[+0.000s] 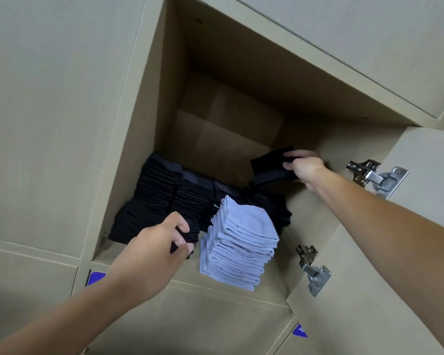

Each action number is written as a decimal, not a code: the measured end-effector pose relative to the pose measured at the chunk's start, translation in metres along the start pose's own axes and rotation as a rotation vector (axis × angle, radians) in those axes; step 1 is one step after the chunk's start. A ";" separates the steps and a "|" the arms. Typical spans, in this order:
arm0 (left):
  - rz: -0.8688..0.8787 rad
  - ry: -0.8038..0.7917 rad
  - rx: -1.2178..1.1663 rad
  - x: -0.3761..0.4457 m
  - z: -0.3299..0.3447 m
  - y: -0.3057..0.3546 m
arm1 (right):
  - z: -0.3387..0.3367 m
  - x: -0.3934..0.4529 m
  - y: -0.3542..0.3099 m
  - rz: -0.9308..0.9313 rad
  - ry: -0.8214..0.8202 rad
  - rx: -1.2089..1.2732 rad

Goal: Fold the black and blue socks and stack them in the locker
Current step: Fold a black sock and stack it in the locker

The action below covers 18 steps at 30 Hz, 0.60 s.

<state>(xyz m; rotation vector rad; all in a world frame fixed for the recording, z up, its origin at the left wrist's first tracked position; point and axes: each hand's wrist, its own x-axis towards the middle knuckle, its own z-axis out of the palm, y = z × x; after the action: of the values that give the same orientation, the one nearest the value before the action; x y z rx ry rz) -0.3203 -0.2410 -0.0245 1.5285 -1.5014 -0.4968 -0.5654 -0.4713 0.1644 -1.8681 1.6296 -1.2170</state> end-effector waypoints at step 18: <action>-0.012 -0.049 -0.031 0.008 0.010 -0.015 | 0.016 0.035 0.038 0.105 -0.133 -0.550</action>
<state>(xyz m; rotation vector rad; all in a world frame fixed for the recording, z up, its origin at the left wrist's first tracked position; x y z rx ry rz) -0.3186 -0.2545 -0.0393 1.5118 -1.5163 -0.5657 -0.5769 -0.5174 0.1392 -2.0766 2.1025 -0.6178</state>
